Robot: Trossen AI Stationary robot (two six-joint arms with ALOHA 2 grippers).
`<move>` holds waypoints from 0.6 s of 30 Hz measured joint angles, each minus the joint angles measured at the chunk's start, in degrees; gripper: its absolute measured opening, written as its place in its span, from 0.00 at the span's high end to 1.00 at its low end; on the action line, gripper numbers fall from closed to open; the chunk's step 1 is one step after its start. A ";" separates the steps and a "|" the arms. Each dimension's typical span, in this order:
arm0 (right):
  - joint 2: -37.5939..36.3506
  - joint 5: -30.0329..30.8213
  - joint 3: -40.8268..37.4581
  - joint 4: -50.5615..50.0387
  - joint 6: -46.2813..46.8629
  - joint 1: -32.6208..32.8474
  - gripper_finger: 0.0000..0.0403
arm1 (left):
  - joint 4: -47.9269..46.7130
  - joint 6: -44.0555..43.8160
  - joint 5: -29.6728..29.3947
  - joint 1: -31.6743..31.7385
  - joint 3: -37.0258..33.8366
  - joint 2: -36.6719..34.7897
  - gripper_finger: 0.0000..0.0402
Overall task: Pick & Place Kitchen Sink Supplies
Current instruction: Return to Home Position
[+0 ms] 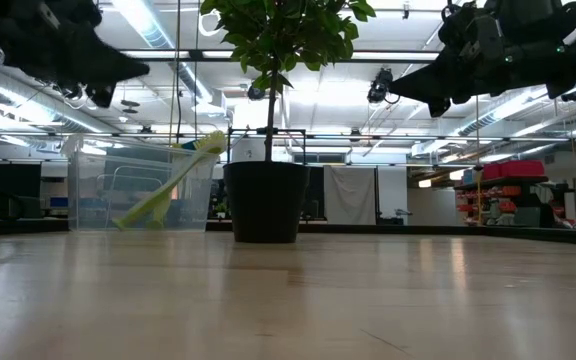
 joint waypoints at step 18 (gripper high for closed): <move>0.00 -0.08 0.00 -0.02 -1.52 0.00 0.98 | -2.44 -3.92 -0.83 0.02 0.00 0.02 1.00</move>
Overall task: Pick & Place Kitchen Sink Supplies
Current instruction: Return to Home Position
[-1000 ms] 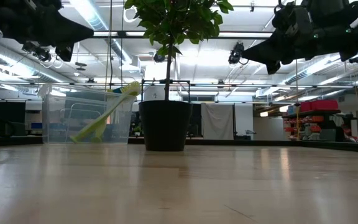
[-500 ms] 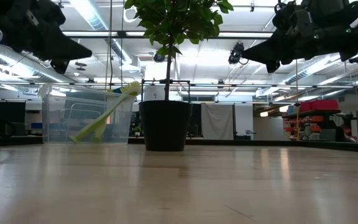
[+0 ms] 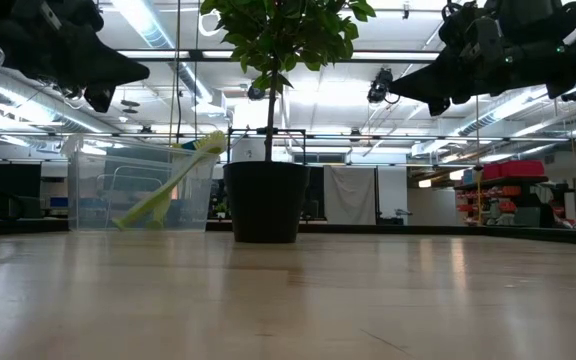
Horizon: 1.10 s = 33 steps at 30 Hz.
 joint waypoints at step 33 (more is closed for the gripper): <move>0.02 -7.39 0.00 -0.96 1.89 0.00 0.98 | 4.20 -3.38 3.55 -0.02 -12.13 0.33 1.00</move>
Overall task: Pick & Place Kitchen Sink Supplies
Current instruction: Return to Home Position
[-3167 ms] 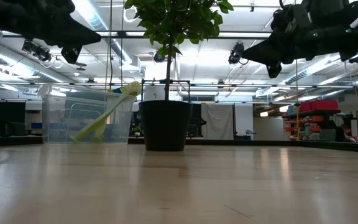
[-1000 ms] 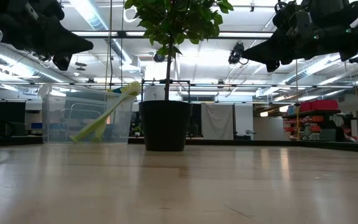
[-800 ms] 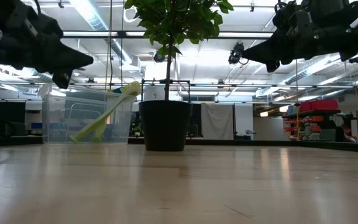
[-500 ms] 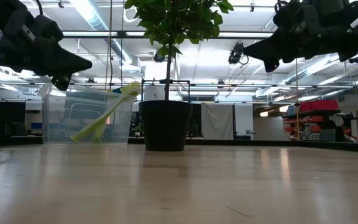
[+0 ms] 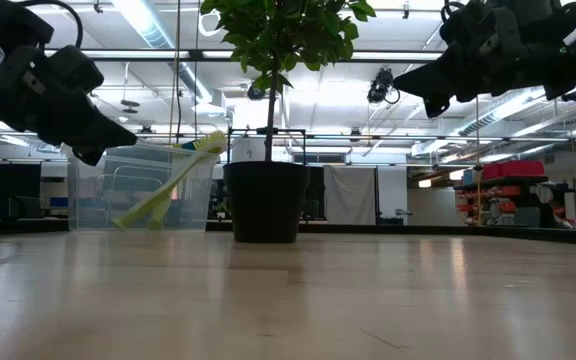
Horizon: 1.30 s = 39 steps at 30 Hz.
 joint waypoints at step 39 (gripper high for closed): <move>0.00 -0.02 0.00 0.09 1.66 -0.02 0.98 | -1.34 -0.61 5.83 -1.15 -0.09 -1.44 0.98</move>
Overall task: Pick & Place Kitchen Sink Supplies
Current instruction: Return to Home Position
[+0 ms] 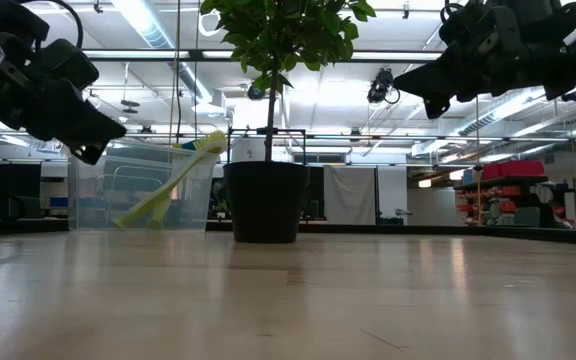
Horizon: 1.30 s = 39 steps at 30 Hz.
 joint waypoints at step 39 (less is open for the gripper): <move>0.00 0.00 0.00 0.02 -0.02 0.00 0.98 | 0.16 -0.01 -0.10 -0.01 0.00 -15.22 0.98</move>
